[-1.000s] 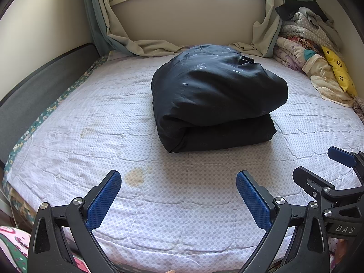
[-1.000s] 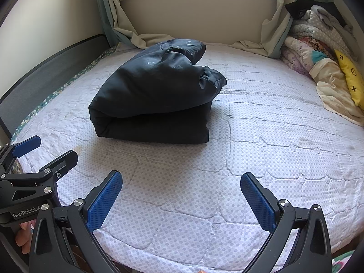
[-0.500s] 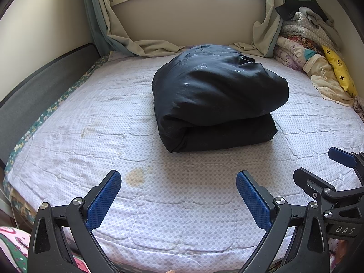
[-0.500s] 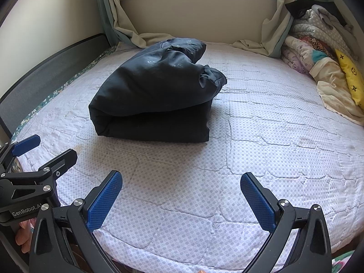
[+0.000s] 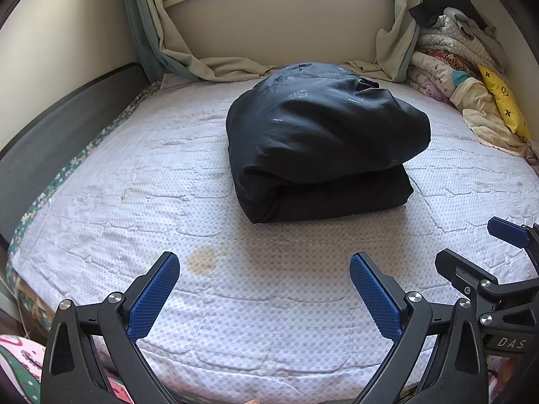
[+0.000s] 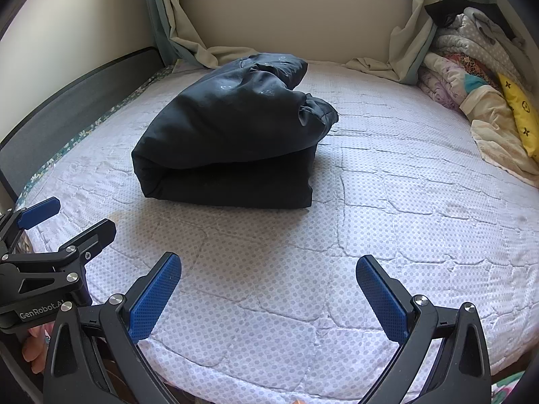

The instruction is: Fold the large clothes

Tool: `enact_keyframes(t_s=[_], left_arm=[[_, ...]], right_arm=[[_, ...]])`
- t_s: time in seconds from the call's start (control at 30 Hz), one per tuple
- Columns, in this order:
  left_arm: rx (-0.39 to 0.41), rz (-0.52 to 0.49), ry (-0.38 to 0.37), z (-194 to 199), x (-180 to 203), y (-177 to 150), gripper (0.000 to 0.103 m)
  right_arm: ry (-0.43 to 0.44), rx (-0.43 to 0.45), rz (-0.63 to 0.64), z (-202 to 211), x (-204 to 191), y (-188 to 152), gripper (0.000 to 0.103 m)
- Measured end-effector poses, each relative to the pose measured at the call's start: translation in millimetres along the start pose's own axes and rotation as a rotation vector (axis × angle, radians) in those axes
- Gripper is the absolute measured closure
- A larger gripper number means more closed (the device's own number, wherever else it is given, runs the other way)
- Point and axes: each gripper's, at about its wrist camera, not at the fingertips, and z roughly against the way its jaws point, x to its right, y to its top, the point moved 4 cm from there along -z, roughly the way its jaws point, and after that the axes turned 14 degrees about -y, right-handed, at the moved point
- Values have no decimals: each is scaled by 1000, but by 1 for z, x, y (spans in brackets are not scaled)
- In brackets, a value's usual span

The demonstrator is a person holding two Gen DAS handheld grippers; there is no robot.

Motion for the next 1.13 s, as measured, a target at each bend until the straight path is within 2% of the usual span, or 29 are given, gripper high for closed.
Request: enact_keyframes(t_s=[1.13], left_arm=[[29,2,-33,9,-7,3,1]], right_arm=[[5,-24,-8,-4,4,-2,0]])
